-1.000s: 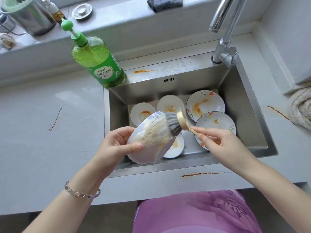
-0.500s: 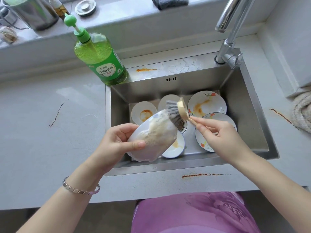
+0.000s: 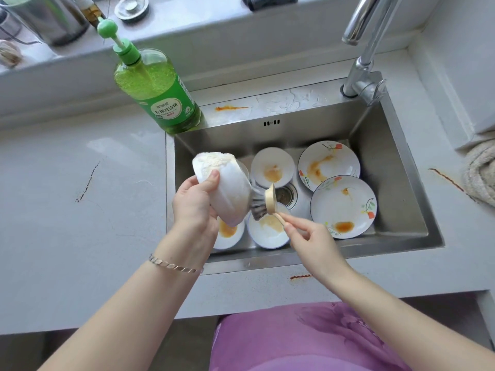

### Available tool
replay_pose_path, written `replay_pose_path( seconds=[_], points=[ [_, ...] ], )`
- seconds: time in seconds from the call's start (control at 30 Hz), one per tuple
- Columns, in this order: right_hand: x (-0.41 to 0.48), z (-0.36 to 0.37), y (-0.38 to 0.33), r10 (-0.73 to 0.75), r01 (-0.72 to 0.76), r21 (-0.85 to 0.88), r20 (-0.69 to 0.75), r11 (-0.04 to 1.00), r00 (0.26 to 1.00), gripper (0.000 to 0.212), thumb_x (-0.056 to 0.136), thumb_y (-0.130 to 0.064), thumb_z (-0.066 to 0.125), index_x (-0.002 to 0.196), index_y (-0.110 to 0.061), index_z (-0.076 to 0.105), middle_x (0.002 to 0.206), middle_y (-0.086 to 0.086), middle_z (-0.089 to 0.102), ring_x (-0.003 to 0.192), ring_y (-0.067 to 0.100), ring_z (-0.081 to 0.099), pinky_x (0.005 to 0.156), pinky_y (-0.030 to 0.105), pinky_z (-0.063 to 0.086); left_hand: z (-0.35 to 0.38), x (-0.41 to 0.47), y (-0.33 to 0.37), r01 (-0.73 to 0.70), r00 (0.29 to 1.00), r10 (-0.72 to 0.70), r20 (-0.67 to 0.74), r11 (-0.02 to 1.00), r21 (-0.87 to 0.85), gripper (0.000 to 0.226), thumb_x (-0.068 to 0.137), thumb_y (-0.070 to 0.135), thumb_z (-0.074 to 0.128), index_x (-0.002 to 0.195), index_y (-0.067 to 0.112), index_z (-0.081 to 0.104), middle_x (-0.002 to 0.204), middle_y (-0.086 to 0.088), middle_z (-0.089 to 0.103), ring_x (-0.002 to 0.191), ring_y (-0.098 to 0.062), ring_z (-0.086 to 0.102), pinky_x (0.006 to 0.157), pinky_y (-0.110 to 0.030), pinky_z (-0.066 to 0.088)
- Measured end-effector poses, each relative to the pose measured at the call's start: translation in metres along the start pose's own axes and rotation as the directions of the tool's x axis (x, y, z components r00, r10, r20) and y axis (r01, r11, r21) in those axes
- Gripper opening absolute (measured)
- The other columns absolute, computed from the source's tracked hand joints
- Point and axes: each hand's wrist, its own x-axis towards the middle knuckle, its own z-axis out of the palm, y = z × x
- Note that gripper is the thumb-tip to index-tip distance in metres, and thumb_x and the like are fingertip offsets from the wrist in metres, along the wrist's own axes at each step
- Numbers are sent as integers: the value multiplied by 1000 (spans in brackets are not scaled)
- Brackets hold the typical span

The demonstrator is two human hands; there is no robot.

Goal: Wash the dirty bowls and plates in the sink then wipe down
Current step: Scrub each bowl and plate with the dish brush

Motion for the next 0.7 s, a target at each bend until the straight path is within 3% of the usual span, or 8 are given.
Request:
replay_pose_path(
  seconds=[0.07, 0.13, 0.2, 0.3, 0.37, 0.5, 0.63, 0.7],
  points=[
    [-3, -1, 2, -46, 46, -9, -8, 999, 999, 33, 96, -21, 46, 116, -44, 58, 99, 13, 71, 62, 17, 56, 60, 29, 45, 5, 4, 0, -9, 1000, 9, -18, 1000, -28, 11, 87, 4, 61, 91, 10, 53, 90, -8, 64, 77, -18, 63, 80, -40, 53],
    [1, -8, -1, -77, 77, -22, -14, 997, 997, 34, 96, -18, 46, 121, -40, 55, 72, -6, 70, 46, 3, 40, 48, 16, 33, 8, 3, -1, -5, 1000, 5, 0, 999, -34, 11, 87, 3, 60, 91, 10, 53, 91, -7, 64, 76, -16, 63, 78, -38, 54],
    [6, -13, -5, -64, 62, -47, -41, 997, 997, 33, 96, -16, 46, 122, -32, 58, 58, -13, 55, 40, 3, 33, 46, 13, 28, 11, 1, -2, 2, 1000, -1, 16, 999, -40, 11, 87, 2, 60, 87, 11, 52, 90, -7, 64, 76, -15, 64, 77, -36, 55],
    [-1, -8, -9, -99, 95, -72, -45, 993, 994, 33, 96, -20, 46, 124, -36, 56, 87, 4, 72, 55, 1, 57, 67, 25, 48, 16, 2, -2, 25, 1000, -23, 12, 995, -98, 12, 88, 0, 59, 88, 10, 52, 90, -8, 64, 74, -15, 64, 70, -31, 56],
    [-7, 0, -14, -162, 157, -105, -43, 982, 986, 34, 96, -24, 46, 120, -46, 54, 104, 20, 66, 71, 13, 64, 74, 38, 51, 18, 6, 1, 48, 999, -48, 4, 987, -151, 13, 88, -1, 58, 98, 7, 53, 95, -11, 65, 74, -16, 65, 61, -29, 58],
    [5, -4, -22, -165, 158, -63, -139, 985, 976, 35, 96, -18, 46, 127, -34, 54, 101, 2, 72, 58, -2, 56, 55, 12, 41, 22, 2, 4, 79, 997, -81, -3, 971, -224, 22, 88, -4, 56, 107, 5, 53, 94, -12, 64, 72, -16, 64, 55, -25, 57],
    [-23, 4, -12, -336, 316, -205, -72, 926, 939, 49, 94, -13, 51, 120, -54, 47, 78, -3, 67, 62, 4, 53, 62, 25, 44, 19, 1, 13, 66, 998, -68, 2, 960, -273, 14, 88, -2, 57, 101, 4, 55, 89, -11, 65, 64, -15, 67, 58, -25, 58],
    [-22, 4, -9, -297, 286, -143, -64, 948, 953, 48, 94, -13, 52, 112, -58, 49, 90, 3, 71, 68, 2, 58, 71, 28, 48, 16, -2, 15, 34, 999, -32, 14, 968, -249, 10, 88, -2, 56, 93, 7, 55, 89, -9, 66, 62, -13, 68, 62, -25, 58]
  ],
)
